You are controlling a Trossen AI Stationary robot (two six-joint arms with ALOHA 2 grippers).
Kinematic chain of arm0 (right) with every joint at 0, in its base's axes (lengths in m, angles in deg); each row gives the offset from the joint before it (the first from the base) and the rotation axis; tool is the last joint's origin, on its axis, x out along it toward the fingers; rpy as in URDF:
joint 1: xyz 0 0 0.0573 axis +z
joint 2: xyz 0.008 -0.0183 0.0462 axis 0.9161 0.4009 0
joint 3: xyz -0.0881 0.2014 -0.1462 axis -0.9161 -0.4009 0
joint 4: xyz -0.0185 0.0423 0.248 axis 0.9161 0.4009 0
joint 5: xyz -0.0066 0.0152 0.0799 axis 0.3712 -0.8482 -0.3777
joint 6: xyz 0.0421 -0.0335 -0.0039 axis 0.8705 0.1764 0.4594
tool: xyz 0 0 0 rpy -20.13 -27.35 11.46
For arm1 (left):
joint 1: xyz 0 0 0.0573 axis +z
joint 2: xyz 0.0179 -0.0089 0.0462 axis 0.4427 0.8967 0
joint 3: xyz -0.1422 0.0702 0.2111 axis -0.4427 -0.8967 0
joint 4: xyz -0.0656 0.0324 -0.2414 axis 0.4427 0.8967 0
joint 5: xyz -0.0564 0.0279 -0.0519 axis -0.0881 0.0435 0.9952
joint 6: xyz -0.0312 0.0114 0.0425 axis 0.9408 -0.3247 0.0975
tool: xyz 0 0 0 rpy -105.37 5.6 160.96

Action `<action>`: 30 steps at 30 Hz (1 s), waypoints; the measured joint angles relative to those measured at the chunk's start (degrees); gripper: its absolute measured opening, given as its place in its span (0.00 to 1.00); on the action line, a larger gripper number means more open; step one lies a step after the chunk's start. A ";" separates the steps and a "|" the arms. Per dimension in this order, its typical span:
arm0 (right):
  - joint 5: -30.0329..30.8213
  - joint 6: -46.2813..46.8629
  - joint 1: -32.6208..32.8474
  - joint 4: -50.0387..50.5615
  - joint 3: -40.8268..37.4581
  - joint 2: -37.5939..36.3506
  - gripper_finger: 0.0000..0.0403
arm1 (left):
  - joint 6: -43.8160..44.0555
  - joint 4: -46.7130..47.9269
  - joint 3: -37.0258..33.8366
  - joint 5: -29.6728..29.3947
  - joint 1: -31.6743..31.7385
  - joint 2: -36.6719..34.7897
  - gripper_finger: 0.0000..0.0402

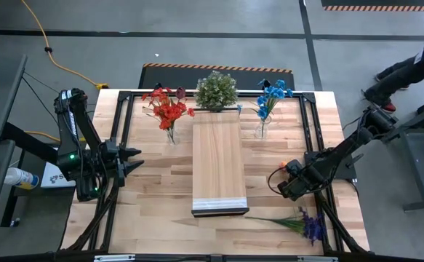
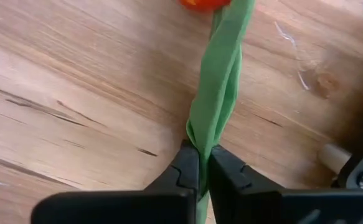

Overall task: Pick and place flowers into a vace then onto a shelf
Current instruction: Put the orange flower into the right transparent vase

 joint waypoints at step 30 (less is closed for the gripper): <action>7.17 -1.73 -2.53 -2.05 2.39 0.13 0.01 | 0.00 -0.02 -0.01 0.00 0.00 0.00 0.62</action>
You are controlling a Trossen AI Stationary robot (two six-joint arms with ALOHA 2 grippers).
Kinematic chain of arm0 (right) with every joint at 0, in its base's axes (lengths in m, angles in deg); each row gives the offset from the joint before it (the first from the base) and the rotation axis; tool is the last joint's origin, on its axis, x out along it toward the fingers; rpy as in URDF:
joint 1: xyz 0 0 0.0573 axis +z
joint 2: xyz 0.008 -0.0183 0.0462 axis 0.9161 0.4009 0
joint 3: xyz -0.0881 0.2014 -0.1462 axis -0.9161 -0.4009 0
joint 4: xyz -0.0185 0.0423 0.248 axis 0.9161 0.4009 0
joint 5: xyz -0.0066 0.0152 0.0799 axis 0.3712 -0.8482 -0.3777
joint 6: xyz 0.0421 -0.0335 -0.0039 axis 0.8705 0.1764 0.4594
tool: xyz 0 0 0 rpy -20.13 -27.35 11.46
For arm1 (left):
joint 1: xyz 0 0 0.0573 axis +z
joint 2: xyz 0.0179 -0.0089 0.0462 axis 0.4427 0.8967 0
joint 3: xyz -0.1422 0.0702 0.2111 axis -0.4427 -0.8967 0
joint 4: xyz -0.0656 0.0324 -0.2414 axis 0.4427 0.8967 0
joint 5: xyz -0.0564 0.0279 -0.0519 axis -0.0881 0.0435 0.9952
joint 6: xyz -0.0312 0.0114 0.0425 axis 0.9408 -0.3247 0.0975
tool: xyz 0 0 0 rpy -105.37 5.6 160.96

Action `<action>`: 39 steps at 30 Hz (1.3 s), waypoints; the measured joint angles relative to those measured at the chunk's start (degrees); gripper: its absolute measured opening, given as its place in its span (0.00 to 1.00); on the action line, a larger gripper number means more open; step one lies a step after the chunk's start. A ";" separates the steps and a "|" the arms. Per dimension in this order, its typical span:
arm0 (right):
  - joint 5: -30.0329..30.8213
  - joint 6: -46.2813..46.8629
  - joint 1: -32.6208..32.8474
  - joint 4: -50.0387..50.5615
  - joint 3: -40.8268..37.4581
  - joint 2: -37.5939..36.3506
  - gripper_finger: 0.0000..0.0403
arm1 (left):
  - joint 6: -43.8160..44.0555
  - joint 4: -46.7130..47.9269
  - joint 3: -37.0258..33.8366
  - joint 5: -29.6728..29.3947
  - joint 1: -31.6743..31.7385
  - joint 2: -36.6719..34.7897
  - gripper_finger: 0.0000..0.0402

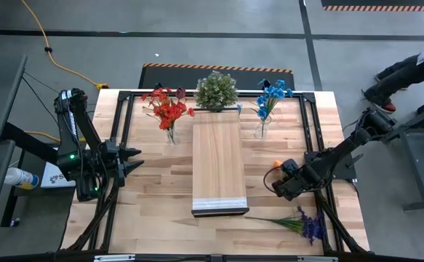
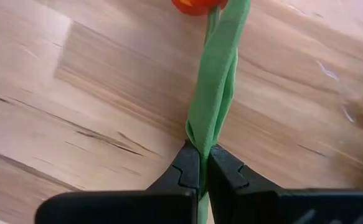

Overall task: Pick and place flowers into a vace then onto a shelf
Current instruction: Put the orange flower into the right transparent vase

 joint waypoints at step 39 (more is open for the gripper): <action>36.74 -32.75 -21.46 -13.69 0.11 -36.93 0.00 | -0.01 -0.81 0.01 0.00 -0.01 0.00 0.62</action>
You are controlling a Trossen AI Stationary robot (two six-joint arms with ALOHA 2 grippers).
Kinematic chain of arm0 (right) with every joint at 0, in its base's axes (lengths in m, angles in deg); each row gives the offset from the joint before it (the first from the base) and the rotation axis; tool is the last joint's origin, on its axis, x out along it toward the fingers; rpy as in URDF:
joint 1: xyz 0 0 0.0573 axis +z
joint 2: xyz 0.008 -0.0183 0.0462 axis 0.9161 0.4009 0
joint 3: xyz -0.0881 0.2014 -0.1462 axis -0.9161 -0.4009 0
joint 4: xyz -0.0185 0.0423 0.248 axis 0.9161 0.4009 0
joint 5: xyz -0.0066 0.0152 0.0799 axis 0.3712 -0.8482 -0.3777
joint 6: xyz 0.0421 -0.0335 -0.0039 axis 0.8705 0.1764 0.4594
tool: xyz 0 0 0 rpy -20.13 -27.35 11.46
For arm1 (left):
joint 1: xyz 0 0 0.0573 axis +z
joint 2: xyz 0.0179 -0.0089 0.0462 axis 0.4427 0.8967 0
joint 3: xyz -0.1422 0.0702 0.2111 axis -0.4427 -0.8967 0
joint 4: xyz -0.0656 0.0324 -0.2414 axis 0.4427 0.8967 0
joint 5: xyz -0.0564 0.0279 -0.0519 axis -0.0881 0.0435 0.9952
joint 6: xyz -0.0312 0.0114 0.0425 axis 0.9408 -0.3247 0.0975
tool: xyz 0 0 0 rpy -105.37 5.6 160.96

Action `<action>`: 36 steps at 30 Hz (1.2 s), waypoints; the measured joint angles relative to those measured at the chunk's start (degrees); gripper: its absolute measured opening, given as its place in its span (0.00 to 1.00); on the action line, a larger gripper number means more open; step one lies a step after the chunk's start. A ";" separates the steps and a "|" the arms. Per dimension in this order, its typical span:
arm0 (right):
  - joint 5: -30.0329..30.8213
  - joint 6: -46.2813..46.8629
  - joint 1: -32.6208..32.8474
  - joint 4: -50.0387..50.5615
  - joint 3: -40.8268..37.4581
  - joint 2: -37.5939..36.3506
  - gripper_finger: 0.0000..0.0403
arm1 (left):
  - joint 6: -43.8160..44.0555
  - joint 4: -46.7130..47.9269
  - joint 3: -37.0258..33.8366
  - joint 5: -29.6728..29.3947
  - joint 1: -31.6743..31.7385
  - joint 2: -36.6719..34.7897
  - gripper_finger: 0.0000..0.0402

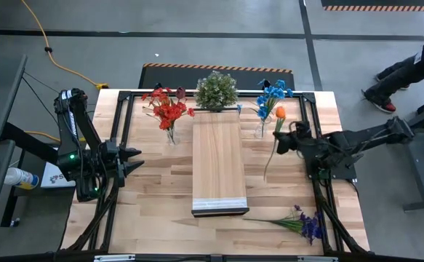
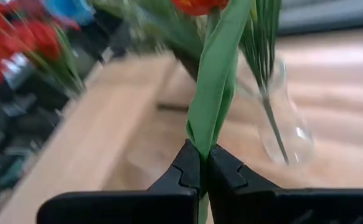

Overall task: Pick and place flowers into a vace then onto a shelf
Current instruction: Put the orange flower into the right transparent vase

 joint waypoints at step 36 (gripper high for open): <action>21.93 -61.15 -0.45 2.13 47.02 10.21 0.00 | -0.02 0.00 0.00 0.00 0.00 0.01 0.62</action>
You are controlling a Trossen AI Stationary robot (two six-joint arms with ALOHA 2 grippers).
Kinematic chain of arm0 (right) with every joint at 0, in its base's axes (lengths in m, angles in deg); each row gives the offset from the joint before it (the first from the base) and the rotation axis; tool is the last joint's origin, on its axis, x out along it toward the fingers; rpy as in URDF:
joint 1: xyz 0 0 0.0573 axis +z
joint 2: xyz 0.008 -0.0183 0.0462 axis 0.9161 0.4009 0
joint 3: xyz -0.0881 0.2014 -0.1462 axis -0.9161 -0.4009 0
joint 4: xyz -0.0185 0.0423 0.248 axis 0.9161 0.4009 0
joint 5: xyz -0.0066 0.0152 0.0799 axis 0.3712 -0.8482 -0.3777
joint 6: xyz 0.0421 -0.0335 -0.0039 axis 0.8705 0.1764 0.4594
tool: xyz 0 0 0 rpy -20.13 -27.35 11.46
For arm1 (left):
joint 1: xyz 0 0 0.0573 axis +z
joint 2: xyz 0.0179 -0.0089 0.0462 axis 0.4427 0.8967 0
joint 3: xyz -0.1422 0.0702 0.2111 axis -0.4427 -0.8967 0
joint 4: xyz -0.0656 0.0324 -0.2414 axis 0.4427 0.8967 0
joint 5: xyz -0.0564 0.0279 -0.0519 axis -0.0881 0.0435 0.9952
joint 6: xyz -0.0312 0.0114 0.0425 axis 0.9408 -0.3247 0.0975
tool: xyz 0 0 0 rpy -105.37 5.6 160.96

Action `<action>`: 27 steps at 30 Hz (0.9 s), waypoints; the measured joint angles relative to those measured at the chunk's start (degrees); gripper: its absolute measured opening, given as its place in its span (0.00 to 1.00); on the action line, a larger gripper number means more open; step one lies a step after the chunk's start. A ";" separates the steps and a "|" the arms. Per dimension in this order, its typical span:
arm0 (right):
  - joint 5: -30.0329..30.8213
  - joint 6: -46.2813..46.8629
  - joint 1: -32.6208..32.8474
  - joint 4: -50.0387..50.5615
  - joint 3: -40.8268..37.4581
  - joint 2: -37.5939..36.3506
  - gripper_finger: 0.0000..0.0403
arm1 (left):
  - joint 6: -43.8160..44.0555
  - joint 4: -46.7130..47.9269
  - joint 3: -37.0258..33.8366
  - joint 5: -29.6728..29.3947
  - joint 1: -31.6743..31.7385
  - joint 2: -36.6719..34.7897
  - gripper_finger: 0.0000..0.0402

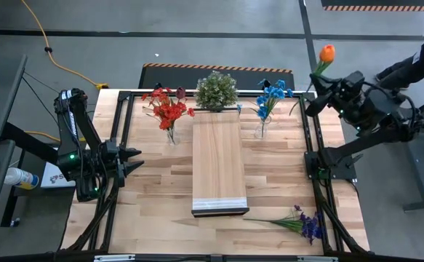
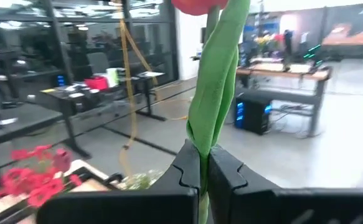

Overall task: Pick and place flowers into a vace then onto a shelf
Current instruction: Put the orange flower into the right transparent vase

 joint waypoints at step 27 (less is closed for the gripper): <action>11.03 32.44 0.18 27.14 3.14 5.63 0.00 | 0.00 -0.19 0.00 -0.04 0.00 -0.01 0.62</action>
